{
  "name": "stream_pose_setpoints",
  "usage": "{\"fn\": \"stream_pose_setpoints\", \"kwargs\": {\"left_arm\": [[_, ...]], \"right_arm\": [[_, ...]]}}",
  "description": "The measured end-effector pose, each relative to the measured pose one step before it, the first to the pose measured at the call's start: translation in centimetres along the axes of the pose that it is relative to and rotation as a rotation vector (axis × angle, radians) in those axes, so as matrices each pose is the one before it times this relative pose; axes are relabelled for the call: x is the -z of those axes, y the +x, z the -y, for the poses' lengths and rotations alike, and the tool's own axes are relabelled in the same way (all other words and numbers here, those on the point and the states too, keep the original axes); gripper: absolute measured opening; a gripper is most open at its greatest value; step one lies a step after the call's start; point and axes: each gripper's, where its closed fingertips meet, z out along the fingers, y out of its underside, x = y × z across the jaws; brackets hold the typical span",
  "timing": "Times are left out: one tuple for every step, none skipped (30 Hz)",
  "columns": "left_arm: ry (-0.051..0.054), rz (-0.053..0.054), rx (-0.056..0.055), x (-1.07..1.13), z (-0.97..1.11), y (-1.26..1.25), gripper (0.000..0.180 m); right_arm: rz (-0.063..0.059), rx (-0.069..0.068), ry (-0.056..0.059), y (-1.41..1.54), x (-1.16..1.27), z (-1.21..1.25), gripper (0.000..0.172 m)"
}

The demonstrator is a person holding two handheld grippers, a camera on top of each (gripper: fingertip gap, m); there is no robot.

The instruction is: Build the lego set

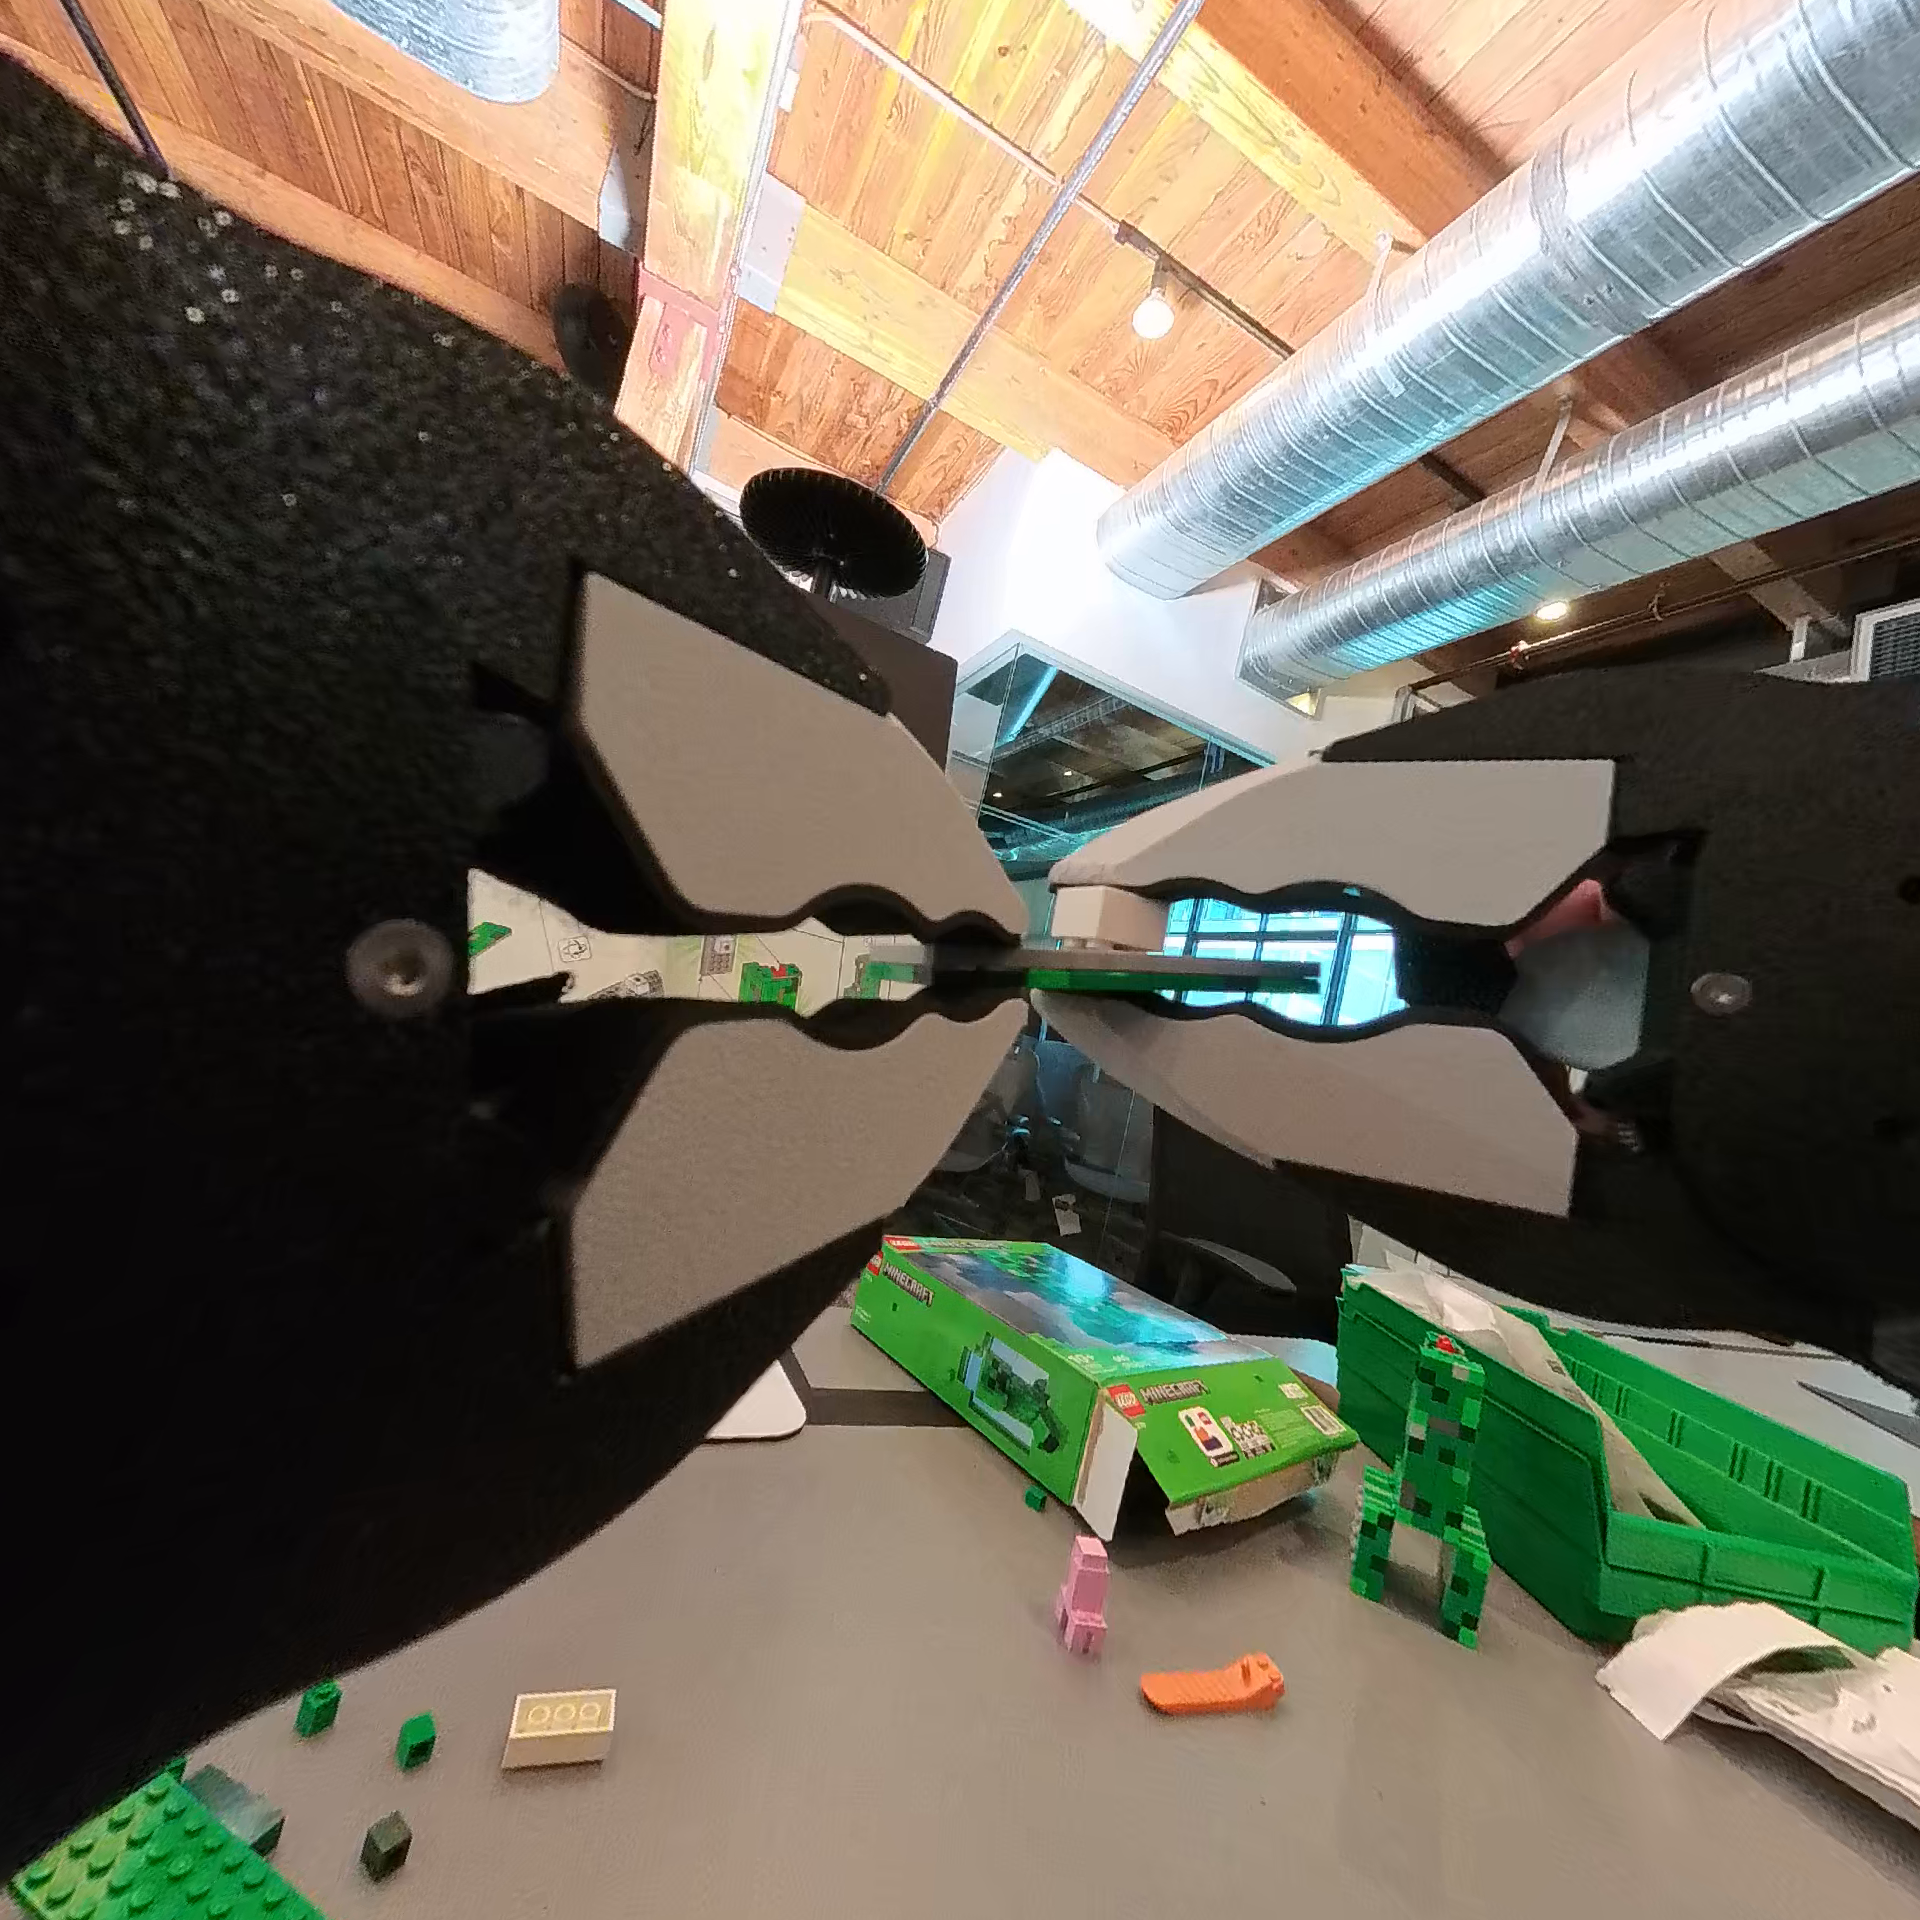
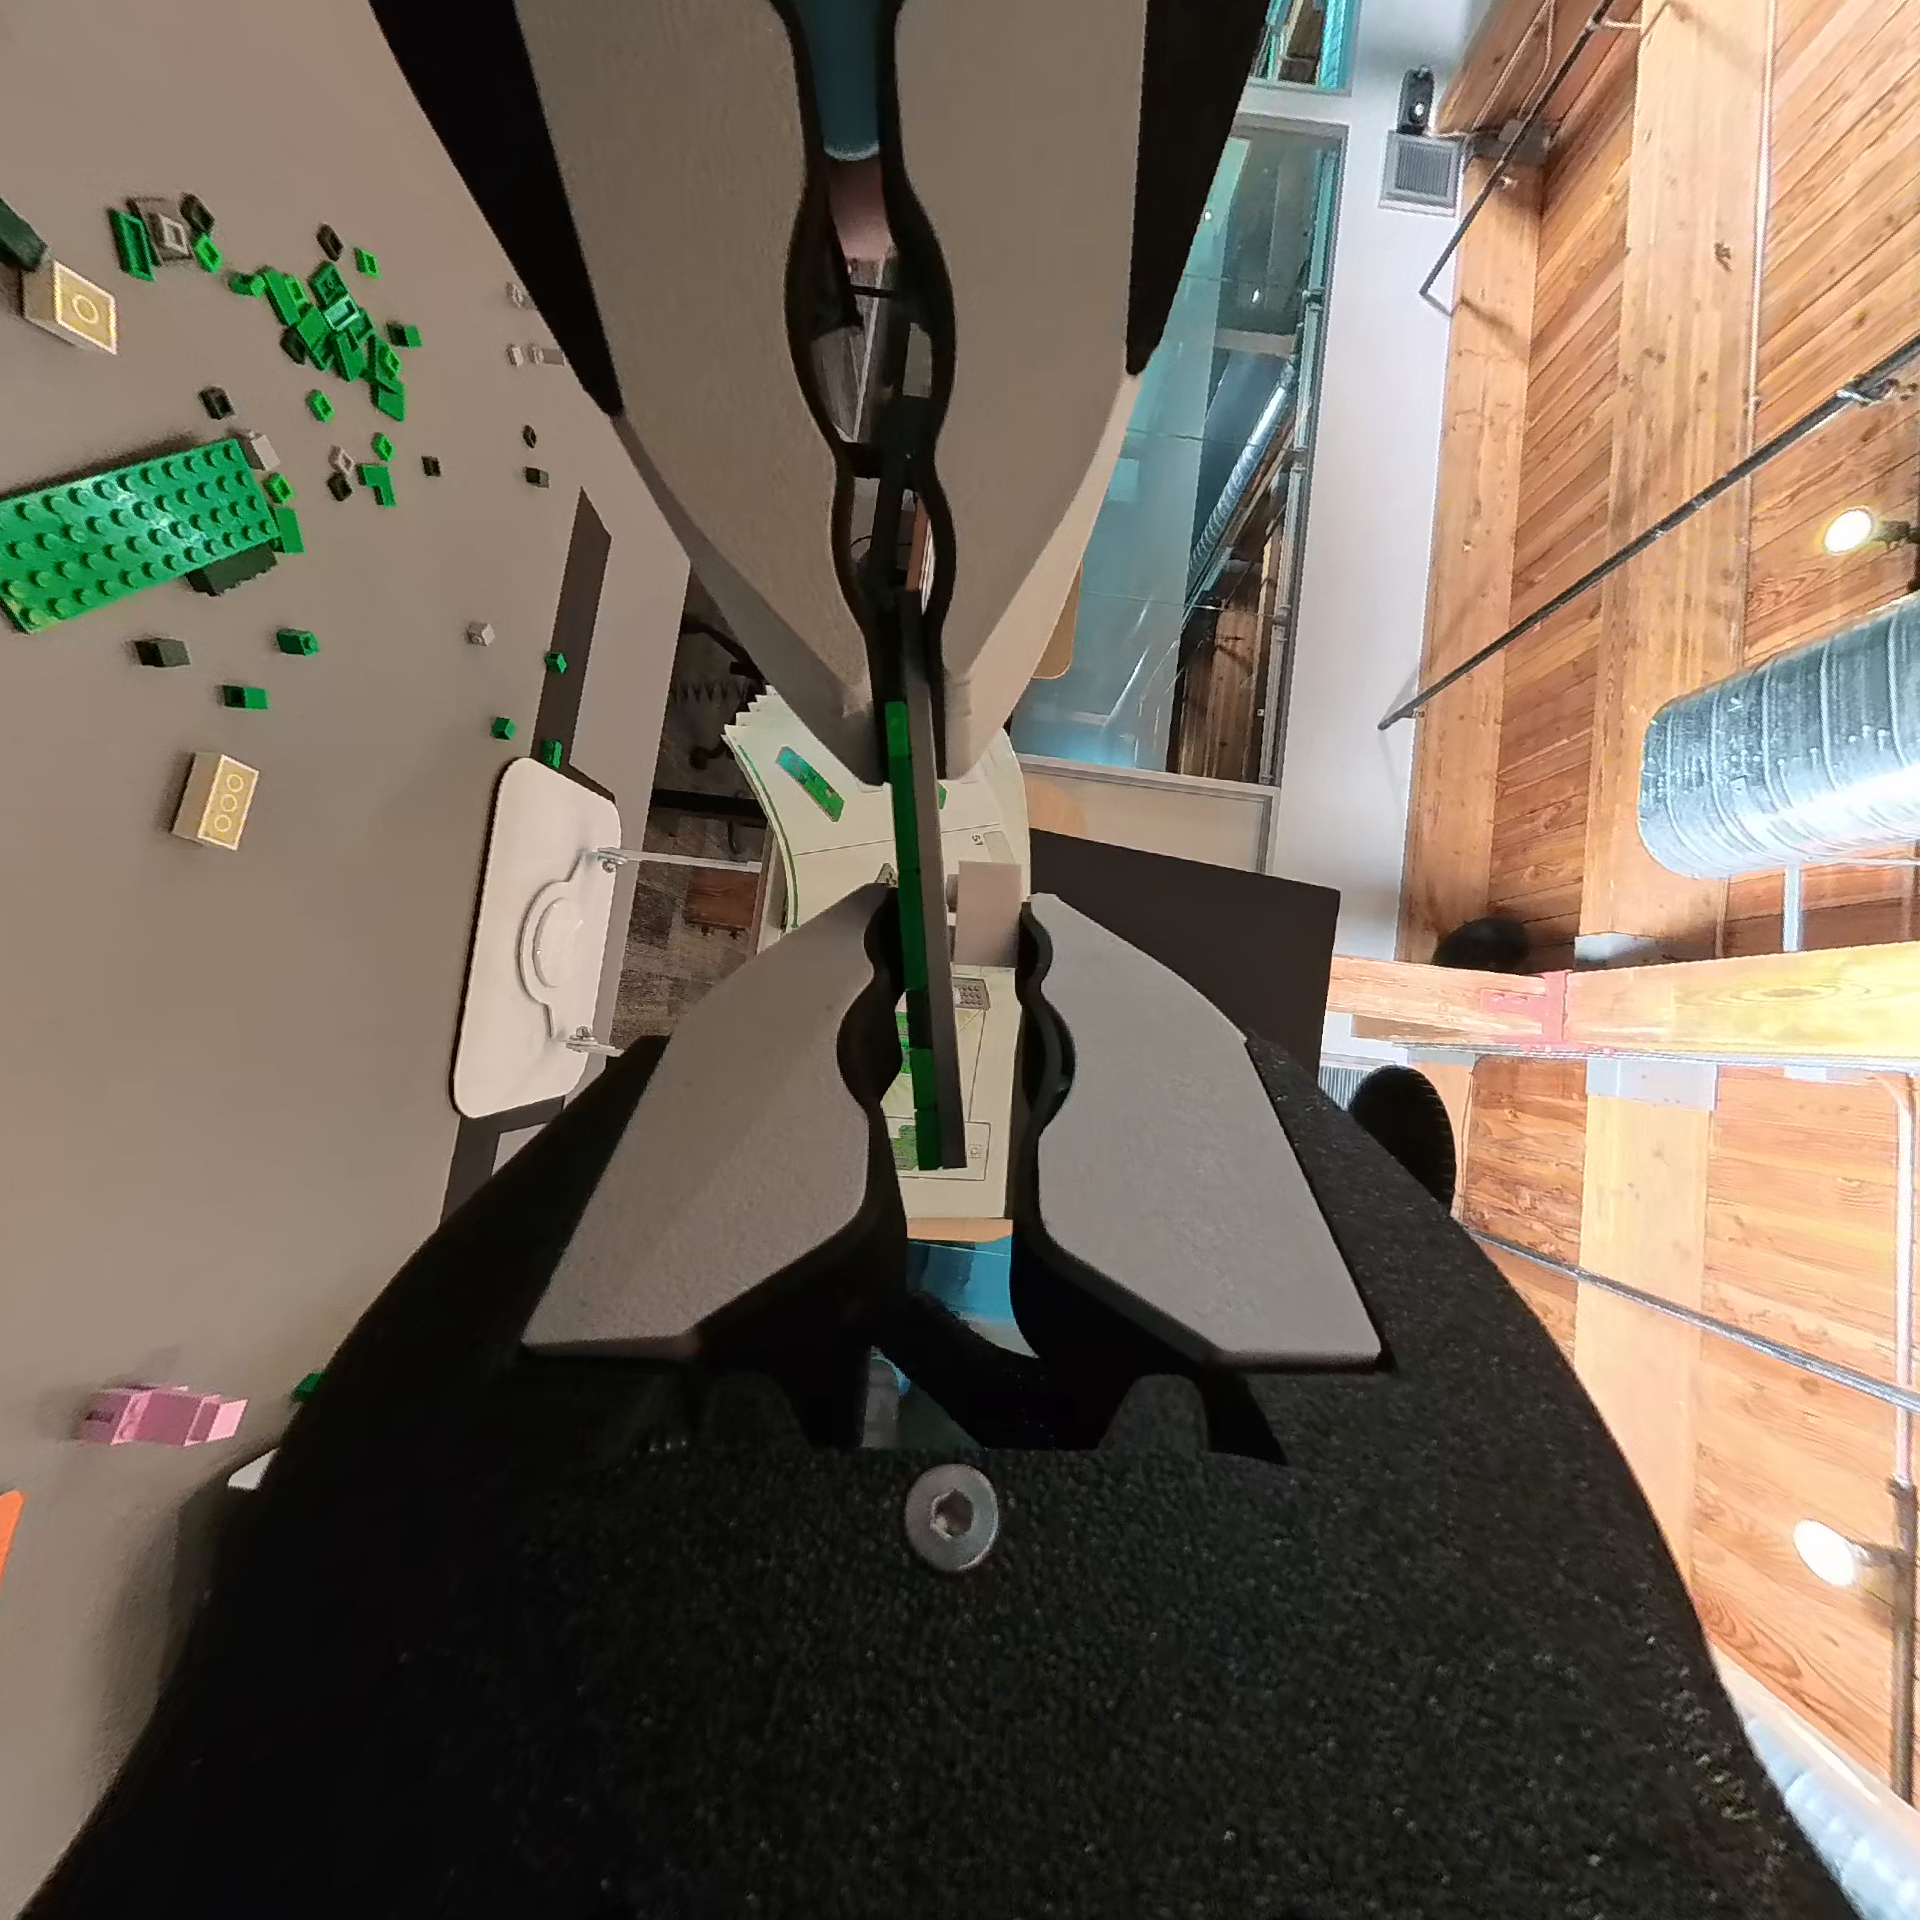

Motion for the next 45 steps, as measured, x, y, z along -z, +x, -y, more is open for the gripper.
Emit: {"fn": "stream_pose_setpoints", "kwargs": {"left_arm": [[-0.0026,-0.0023,0.0019,-0.037,0.007,0.009,0.005],[-0.0017,-0.0027,0.0061,-0.007,-0.001,0.003,0.005],[-0.0012,-0.0045,0.0072,0.002,0.001,0.032,0.005],[0.0000,-0.0034,0.0069,-0.005,-0.007,0.021,0.005],[0.0001,-0.0051,0.0066,-0.048,0.031,0.004,0.005],[0.0004,-0.0040,0.0043,0.009,0.009,-0.001,0.005],[0.0003,-0.0024,0.0014,0.023,0.013,0.007,0.006],[0.0004,-0.0005,-0.0017,0.045,0.047,-0.007,0.005],[-0.0004,-0.0001,-0.0028,0.022,0.031,0.005,0.005],[-0.0013,-0.0031,-0.0015,0.015,0.020,0.025,0.006],[-0.0021,-0.0044,-0.0007,0.022,0.008,0.057,0.006],[-0.0013,-0.0051,0.0014,0.023,-0.004,0.045,0.005],[-0.0013,-0.0065,0.0030,0.015,-0.014,0.055,0.006],[-0.0018,-0.0076,0.0042,0.000,-0.003,0.073,0.006],[-0.0016,-0.0057,0.0079,-0.062,0.012,0.055,0.005],[-0.0020,-0.0064,0.0075,-0.021,0.018,0.038,0.006],[-0.0038,-0.0092,0.0073,-0.058,-0.033,0.103,0.006],[-0.0053,-0.0066,0.0066,-0.052,-0.041,0.058,0.006],[-0.0063,-0.0077,0.0047,-0.048,-0.042,0.091,0.005],[-0.0116,-0.0077,0.0019,-0.150,-0.026,0.085,0.006],[-0.0104,-0.0041,-0.0052,-0.075,-0.106,0.109,0.006],[-0.0046,0.0014,-0.0041,-0.017,-0.040,0.012,0.006],[-0.0005,-0.0006,0.0002,-0.021,0.002,0.024,0.006],[0.0023,-0.0023,0.0023,0.005,0.030,0.034,0.006],[0.0063,-0.0021,0.0041,0.052,0.079,-0.004,0.006],[0.0065,-0.0012,0.0064,0.010,0.078,0.003,0.006],[0.0035,-0.0008,0.0030,0.074,0.039,-0.051,0.006],[-0.0015,-0.0001,-0.0013,0.030,-0.013,-0.008,0.006],[-0.0037,-0.0014,-0.0037,-0.107,-0.009,0.064,0.006],[-0.0032,0.0001,-0.0049,-0.042,-0.040,0.031,0.006],[-0.0024,-0.0005,-0.0043,-0.061,-0.024,0.046,0.006],[-0.0002,0.0002,-0.0019,-0.009,-0.004,0.015,0.006],[0.0014,0.0028,-0.0015,0.008,-0.001,-0.032,0.006],[0.0005,-0.0001,0.0009,0.016,-0.018,0.001,0.006],[-0.0003,-0.0027,0.0033,0.023,-0.059,0.005,0.006],[0.0014,-0.0004,0.0026,0.009,-0.032,-0.010,0.005],[0.0013,-0.0015,0.0026,-0.010,-0.008,0.002,0.005],[0.0003,-0.0026,0.0035,0.007,-0.019,0.032,0.006],[0.0005,-0.0005,0.0021,0.011,-0.002,-0.013,0.005],[0.0004,-0.0016,-0.0001,0.001,-0.004,0.018,0.006],[-0.0003,-0.0002,-0.0012,0.061,-0.018,0.007,0.006],[-0.0011,0.0002,-0.0018,0.033,-0.106,-0.049,0.006],[-0.0006,-0.0019,-0.0026,0.063,-0.076,0.016,0.006],[0.0009,-0.0013,-0.0017,-0.001,-0.057,-0.021,0.006],[0.0052,0.0002,-0.0006,0.058,-0.039,-0.007,0.006]], "right_arm": [[0.0017,-0.0040,-0.0013,0.000,0.006,-0.010,0.018],[0.0026,-0.0046,-0.0014,-0.006,-0.007,-0.030,0.018],[0.0026,-0.0049,-0.0001,-0.010,0.003,-0.017,0.018],[0.0005,-0.0033,0.0021,0.026,0.007,0.005,0.019],[0.0005,-0.0007,0.0018,-0.023,-0.007,0.012,0.019],[-0.0007,0.0009,0.0012,-0.034,-0.001,0.028,0.019],[-0.0022,0.0022,0.0012,-0.025,0.027,0.063,0.019],[-0.0035,0.0038,0.0019,-0.022,0.042,0.038,0.019],[-0.0042,0.0052,0.0020,0.035,0.040,0.015,0.019],[-0.0016,0.0065,0.0014,-0.037,0.057,0.041,0.019],[-0.0021,0.0052,0.0010,-0.046,0.031,0.045,0.019],[-0.0004,0.0031,0.0018,-0.020,0.039,0.003,0.019],[0.0009,0.0005,0.0015,-0.067,0.048,-0.011,0.019],[0.0025,-0.0018,0.0006,-0.012,0.130,0.030,0.019],[-0.0002,-0.0039,0.0003,-0.104,-0.019,-0.066,0.019],[0.0045,-0.0034,-0.0001,-0.079,-0.040,-0.001,0.020],[0.0067,-0.0036,-0.0005,-0.043,0.064,0.033,0.020],[0.0068,-0.0060,-0.0016,-0.097,-0.026,-0.024,0.020],[0.0108,-0.0099,0.0019,-0.109,-0.007,0.036,0.021],[0.0122,-0.0113,0.0046,-0.075,-0.017,0.108,0.022],[0.0117,-0.0095,-0.0020,0.001,0.158,0.038,0.023],[0.0095,-0.0065,-0.0081,-0.025,-0.011,-0.061,0.023],[0.0054,-0.0005,-0.0054,-0.031,-0.028,-0.032,0.023],[-0.0001,0.0062,-0.0014,-0.033,0.001,-0.002,0.023],[-0.0014,0.0083,-0.0022,-0.050,-0.021,-0.043,0.021],[-0.0019,0.0037,-0.0034,-0.026,-0.015,-0.060,0.020],[0.0032,-0.0030,-0.0007,-0.056,-0.007,-0.058,0.020],[0.0057,-0.0124,0.0041,-0.027,-0.010,0.000,0.020],[0.0119,-0.0175,0.0022,-0.055,0.009,-0.025,0.020],[0.0165,-0.0158,-0.0008,-0.071,-0.022,-0.054,0.021],[0.0175,-0.0117,0.0000,-0.116,-0.012,-0.035,0.022],[0.0128,-0.0116,0.0018,-0.044,-0.027,-0.028,0.023],[0.0122,-0.0119,0.0027,-0.066,0.011,0.004,0.025],[0.0116,-0.0118,0.0029,-0.062,-0.054,0.006,0.027],[0.0036,-0.0101,0.0040,0.076,0.365,0.246,0.028],[0.0004,-0.0039,0.0058,0.019,0.082,0.087,0.030],[-0.0012,0.0015,0.0051,0.016,0.049,0.074,0.032],[-0.0056,0.0020,0.0035,0.052,0.077,0.057,0.036],[0.0000,0.0008,0.0037,0.007,0.146,0.055,0.038],[0.0051,-0.0059,0.0034,-0.001,0.223,0.040,0.041],[0.0043,-0.0053,0.0007,0.047,0.272,-0.071,0.046],[0.0162,0.0012,0.0004,-0.031,0.457,-0.179,0.048],[0.0027,-0.0074,-0.0012,0.192,0.551,-0.323,0.049],[0.0116,-0.0266,0.0106,0.370,1.071,-0.086,0.050],[0.0364,-0.0428,0.0262,0.048,0.799,-0.088,0.051]]}}
